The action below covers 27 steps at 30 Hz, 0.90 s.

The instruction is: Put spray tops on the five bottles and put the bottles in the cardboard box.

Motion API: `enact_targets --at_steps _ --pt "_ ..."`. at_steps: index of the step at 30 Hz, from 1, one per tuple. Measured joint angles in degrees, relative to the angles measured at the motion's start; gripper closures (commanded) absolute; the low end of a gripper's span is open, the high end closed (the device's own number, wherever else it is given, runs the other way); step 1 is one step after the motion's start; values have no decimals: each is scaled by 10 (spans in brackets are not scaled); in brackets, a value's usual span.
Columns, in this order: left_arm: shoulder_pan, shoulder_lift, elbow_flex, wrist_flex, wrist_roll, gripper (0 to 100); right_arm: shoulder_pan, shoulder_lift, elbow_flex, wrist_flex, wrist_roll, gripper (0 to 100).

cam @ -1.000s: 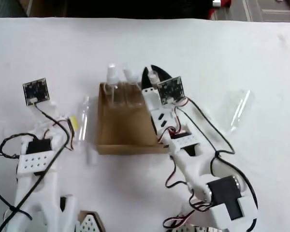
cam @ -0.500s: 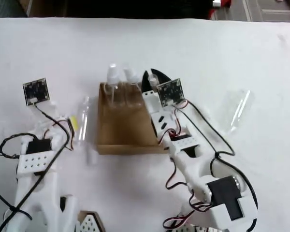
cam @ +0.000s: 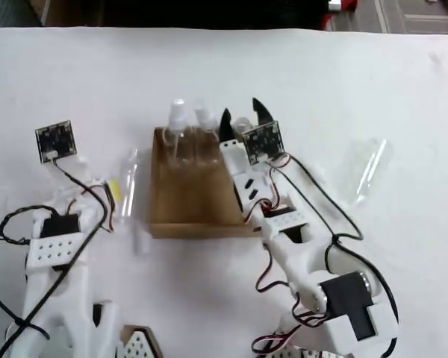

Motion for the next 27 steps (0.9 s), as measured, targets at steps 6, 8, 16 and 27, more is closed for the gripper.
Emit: enact_targets --at_steps 6,8,16,27 --pt "0 0 0 0 0 840 0 0 0 0 0 819" --pt "0 0 0 0 0 839 0 -4 0 0 0 818" --pt "0 0 0 0 0 839 16 -189 -15 198 -22 818" --pt "0 0 0 0 0 839 215 -400 -313 749 -94 819"
